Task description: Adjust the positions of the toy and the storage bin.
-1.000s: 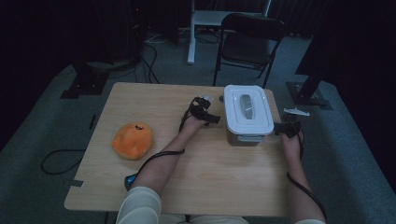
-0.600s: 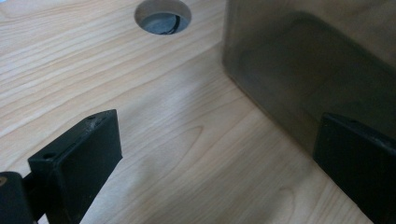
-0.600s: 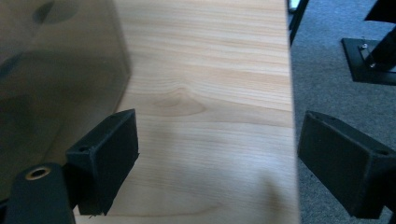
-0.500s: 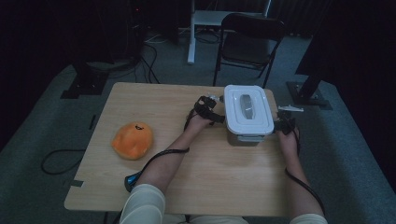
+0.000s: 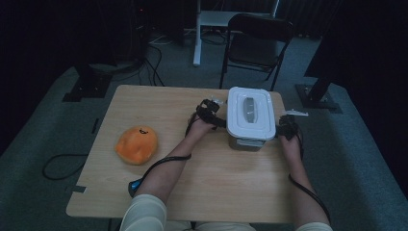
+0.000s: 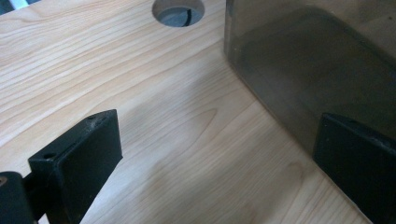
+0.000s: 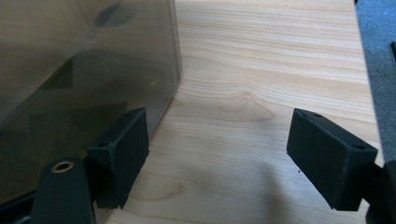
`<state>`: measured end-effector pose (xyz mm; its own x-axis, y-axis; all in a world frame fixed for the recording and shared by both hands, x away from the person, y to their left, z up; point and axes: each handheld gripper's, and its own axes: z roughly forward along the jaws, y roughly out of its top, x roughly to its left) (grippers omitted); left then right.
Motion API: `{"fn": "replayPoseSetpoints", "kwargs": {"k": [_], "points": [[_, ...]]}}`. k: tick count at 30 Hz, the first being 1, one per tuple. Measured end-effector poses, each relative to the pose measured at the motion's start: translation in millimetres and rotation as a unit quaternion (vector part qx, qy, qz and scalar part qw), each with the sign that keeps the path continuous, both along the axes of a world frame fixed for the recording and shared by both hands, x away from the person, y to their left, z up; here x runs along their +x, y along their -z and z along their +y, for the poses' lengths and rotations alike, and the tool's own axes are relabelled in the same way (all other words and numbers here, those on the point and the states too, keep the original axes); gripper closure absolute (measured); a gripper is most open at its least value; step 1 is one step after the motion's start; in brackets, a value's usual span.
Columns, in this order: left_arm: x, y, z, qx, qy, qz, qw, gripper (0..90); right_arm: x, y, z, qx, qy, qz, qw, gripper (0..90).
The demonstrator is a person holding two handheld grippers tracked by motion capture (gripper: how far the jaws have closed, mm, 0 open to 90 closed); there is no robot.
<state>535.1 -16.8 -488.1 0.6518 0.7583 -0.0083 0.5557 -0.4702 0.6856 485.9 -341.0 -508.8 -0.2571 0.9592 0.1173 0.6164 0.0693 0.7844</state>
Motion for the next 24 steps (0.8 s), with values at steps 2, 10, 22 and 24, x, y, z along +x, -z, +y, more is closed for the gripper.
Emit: {"fn": "replayPoseSetpoints", "kwargs": {"k": [2,10,22,24], "points": [[-1.3,-0.4,4.7,0.001,-0.002,-0.001,1.0,2.0,-0.1,-0.6,4.8,-0.005,-0.006,-0.001,1.0,20.5],[-9.4,-1.8,26.2,0.008,-0.01,-0.002,0.9999,2.0,0.5,0.1,25.0,-0.003,-0.021,-0.004,0.9998,21.5],[-26.4,-5.4,59.3,0.027,-0.018,-0.004,0.9995,2.0,-4.7,-1.0,59.9,-0.014,-0.053,-0.012,0.9984,22.1],[-30.1,-5.3,64.1,0.027,-0.018,-0.004,0.9995,2.0,-7.2,-0.1,64.9,-0.011,-0.055,-0.015,0.9983,22.5]]}}
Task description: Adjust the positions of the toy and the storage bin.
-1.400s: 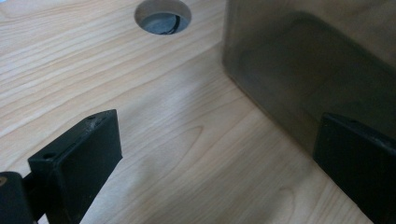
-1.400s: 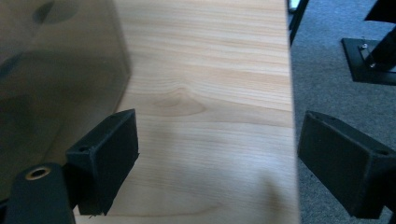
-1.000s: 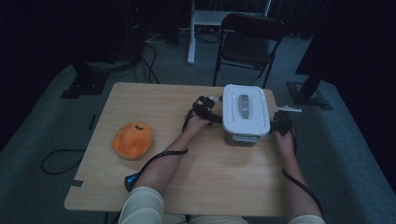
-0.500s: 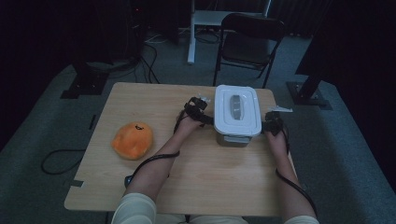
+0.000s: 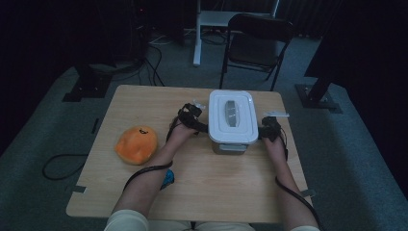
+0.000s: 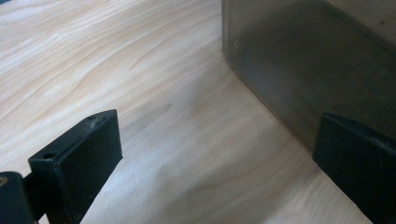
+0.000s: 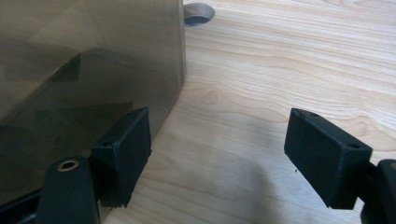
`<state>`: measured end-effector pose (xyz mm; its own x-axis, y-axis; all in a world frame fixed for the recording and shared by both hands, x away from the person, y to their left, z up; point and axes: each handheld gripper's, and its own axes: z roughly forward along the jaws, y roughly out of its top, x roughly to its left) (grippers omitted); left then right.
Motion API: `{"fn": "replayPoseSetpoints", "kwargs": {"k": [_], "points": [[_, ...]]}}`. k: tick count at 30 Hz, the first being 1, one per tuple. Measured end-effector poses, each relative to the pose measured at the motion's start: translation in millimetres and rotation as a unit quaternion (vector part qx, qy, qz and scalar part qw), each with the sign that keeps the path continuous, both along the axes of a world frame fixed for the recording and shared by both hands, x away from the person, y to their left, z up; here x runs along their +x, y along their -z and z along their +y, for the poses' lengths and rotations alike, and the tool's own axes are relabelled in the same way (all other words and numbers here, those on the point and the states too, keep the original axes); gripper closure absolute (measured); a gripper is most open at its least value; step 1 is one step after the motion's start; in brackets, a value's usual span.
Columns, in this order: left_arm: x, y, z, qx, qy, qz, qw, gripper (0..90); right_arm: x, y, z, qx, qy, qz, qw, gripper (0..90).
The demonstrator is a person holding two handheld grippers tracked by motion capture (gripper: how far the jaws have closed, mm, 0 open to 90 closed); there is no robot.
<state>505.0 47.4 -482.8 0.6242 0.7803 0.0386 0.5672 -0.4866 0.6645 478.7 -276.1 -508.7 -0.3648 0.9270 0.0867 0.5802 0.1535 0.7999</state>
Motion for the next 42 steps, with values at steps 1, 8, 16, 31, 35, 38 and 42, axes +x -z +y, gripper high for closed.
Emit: {"fn": "replayPoseSetpoints", "kwargs": {"k": [1,8,16,31,35,38,42], "points": [[-1.6,0.3,2.1,-0.002,-0.001,0.001,1.0,2.0,-0.8,-0.1,1.5,0.0,-0.001,-0.001,1.0,22.5],[-16.4,-0.2,10.8,0.003,0.0,-0.005,1.0,2.0,-16.8,-2.0,13.7,-0.018,-0.012,-0.01,0.9997,23.0],[-36.5,-2.1,15.2,0.014,0.013,-0.007,0.9998,2.0,-38.8,-1.0,19.9,-0.017,-0.016,-0.02,0.9995,23.4],[-75.0,-2.5,11.1,0.017,0.041,-0.009,0.999,2.0,-73.2,0.5,12.7,-0.01,-0.029,-0.024,0.9993,24.0],[-85.4,-2.7,9.8,0.019,0.048,-0.01,0.9986,2.1,-84.6,0.9,10.9,-0.013,-0.03,-0.028,0.9991,24.0],[-94.0,-3.5,6.6,0.024,0.055,-0.014,0.9981,2.0,-93.7,1.0,8.9,-0.014,-0.031,-0.031,0.9989,24.0],[-102.6,-2.5,5.3,0.02,0.059,-0.012,0.998,2.0,-103.7,1.6,5.4,-0.014,-0.032,-0.033,0.9989,24.0]]}}
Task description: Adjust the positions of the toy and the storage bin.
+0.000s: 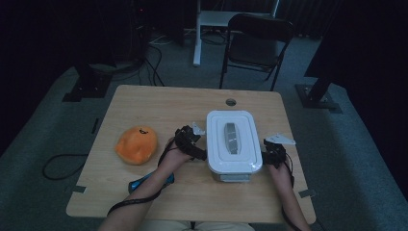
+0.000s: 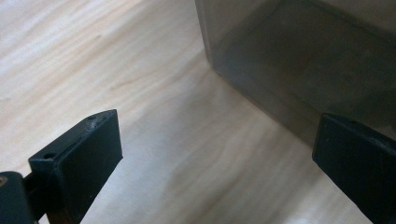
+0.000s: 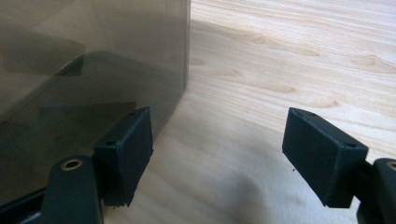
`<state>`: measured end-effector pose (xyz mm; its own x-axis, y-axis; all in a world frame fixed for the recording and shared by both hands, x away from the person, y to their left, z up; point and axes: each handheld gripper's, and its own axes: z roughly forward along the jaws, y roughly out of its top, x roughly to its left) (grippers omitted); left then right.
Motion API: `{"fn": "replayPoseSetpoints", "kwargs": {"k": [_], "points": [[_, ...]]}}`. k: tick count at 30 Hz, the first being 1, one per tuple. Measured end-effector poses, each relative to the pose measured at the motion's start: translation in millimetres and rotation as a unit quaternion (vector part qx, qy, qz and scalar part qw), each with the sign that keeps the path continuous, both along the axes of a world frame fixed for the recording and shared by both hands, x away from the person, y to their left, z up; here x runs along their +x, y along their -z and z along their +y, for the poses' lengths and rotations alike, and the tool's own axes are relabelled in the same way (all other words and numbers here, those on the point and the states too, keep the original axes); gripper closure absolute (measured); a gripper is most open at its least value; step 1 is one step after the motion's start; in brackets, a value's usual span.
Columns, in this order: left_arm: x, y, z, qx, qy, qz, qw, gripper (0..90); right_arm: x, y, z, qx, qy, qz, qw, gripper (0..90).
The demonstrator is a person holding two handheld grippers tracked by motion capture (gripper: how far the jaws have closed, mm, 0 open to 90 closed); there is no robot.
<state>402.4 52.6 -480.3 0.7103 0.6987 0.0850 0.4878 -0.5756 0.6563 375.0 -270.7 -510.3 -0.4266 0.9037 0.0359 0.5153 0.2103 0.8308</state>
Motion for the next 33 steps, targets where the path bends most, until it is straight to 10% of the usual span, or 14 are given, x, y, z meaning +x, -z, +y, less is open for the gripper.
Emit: {"fn": "replayPoseSetpoints", "kwargs": {"k": [33], "points": [[-60.2,20.7,-11.4,0.014,0.053,0.025,0.9982,2.0,-62.7,-0.4,-12.0,0.006,-0.015,-0.009,0.9998,24.1]]}}
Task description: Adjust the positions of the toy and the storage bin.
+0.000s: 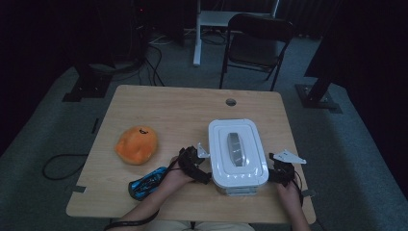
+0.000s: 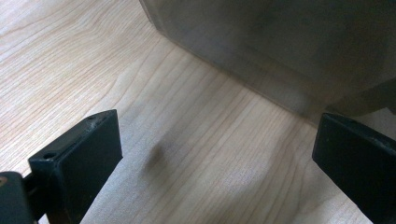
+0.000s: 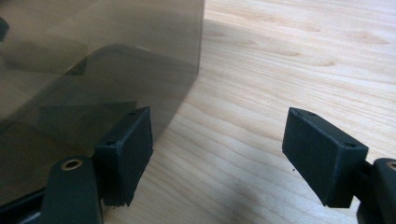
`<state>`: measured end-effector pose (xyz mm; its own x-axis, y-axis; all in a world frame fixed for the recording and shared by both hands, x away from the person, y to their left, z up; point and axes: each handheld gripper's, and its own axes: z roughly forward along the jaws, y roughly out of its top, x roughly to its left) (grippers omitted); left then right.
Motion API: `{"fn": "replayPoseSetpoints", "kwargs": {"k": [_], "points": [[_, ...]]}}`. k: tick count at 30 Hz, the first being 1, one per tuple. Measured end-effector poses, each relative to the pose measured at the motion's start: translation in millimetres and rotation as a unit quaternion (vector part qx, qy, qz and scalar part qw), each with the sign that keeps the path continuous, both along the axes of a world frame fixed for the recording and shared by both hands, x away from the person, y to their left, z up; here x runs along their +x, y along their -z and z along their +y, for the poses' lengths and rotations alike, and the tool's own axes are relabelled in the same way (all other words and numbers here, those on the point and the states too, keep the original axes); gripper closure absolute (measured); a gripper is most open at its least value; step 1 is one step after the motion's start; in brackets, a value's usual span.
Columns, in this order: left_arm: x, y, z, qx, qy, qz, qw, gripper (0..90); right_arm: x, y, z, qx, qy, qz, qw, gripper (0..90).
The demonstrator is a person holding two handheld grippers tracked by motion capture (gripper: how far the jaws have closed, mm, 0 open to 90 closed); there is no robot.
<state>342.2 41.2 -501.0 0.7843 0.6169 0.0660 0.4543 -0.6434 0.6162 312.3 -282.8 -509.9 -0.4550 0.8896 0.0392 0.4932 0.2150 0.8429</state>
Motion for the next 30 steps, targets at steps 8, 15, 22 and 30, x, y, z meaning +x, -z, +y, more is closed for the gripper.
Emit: {"fn": "replayPoseSetpoints", "kwargs": {"k": [8,15,22,30], "points": [[-6.2,-1.3,1.4,0.004,0.0,-0.004,1.0,2.0,-13.5,1.6,1.5,0.009,-0.007,-0.001,0.9999,24.6],[-19.7,-0.5,2.7,-0.004,0.019,-0.003,0.9998,1.9,-25.4,0.1,-1.9,0.018,-0.015,-0.004,0.9997,23.0],[-35.4,10.4,8.7,-0.022,0.05,0.018,0.9984,1.9,-24.8,-21.5,-22.7,0.03,0.025,-0.015,0.9991,15.4],[-41.6,17.1,15.5,-0.019,0.059,0.023,0.9978,1.9,-25.3,-60.1,-29.5,0.056,0.035,-0.025,0.9975,13.4]]}}
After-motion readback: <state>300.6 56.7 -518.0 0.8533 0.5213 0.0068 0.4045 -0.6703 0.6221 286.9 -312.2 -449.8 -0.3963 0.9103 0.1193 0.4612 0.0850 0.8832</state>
